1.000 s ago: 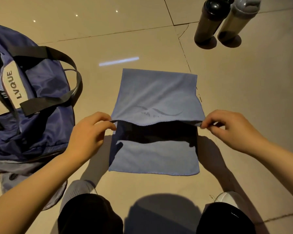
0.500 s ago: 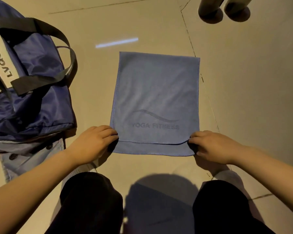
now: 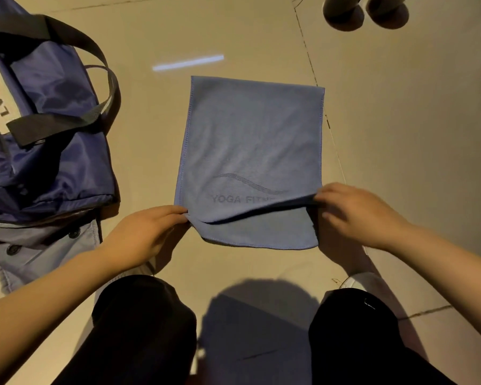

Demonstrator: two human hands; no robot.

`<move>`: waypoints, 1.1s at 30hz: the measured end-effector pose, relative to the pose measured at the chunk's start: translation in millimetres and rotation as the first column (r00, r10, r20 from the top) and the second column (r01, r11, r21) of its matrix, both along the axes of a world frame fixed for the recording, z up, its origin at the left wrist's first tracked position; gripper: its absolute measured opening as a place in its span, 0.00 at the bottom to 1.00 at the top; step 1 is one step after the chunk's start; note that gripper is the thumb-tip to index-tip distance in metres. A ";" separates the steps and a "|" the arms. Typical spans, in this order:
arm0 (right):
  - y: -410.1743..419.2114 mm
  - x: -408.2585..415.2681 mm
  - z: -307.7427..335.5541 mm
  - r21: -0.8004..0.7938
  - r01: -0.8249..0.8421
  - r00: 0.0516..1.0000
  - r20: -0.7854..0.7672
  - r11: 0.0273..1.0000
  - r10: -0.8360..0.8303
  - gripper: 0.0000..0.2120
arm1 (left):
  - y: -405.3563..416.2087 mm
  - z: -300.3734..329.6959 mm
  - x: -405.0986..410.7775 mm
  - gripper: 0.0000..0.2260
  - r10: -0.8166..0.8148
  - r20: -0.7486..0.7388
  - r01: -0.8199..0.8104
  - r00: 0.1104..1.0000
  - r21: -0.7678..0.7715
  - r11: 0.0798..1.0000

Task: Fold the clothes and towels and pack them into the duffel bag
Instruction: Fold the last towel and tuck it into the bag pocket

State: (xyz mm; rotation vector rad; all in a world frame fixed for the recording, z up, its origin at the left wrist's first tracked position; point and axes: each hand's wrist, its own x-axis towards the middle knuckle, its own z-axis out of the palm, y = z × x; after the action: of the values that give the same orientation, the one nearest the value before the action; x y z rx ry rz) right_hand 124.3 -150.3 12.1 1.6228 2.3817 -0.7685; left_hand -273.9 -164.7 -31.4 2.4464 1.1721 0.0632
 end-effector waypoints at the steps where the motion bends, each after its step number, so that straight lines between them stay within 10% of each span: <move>1: 4.9 0.4 6.5 0.096 0.049 0.998 -0.032 0.994 -0.046 0.14 | -0.7 2.6 0.7 0.17 0.043 0.028 -0.043 0.999 -0.017 0.999; 7: 10.0 -12.0 28.2 0.339 0.039 0.989 -0.147 0.940 0.012 0.08 | 9.8 23.3 5.1 0.14 0.245 0.201 -0.267 0.949 0.089 0.960; 16: -47.6 -5.7 -32.7 0.052 -0.378 0.922 0.108 0.924 0.372 0.04 | -23.6 -12.2 -1.3 0.17 -0.116 -0.115 0.124 0.987 0.065 0.990; 22: -48.7 -12.0 -50.5 0.149 -0.410 0.911 0.127 0.900 0.393 0.07 | -37.0 -18.1 -1.2 0.17 -0.035 -0.094 0.040 0.995 0.055 0.998; 33: -13.4 -7.7 -35.9 -0.125 0.277 0.960 -0.011 0.953 -0.280 0.09 | -14.2 -9.9 8.0 0.20 0.147 -0.137 -0.155 0.980 -0.049 0.987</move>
State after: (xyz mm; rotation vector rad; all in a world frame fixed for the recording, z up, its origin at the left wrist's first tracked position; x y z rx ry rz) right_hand 116.7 -163.7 -23.8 1.9308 2.0997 -0.9711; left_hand -265.9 -178.9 -41.3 2.3363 1.3955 -0.0901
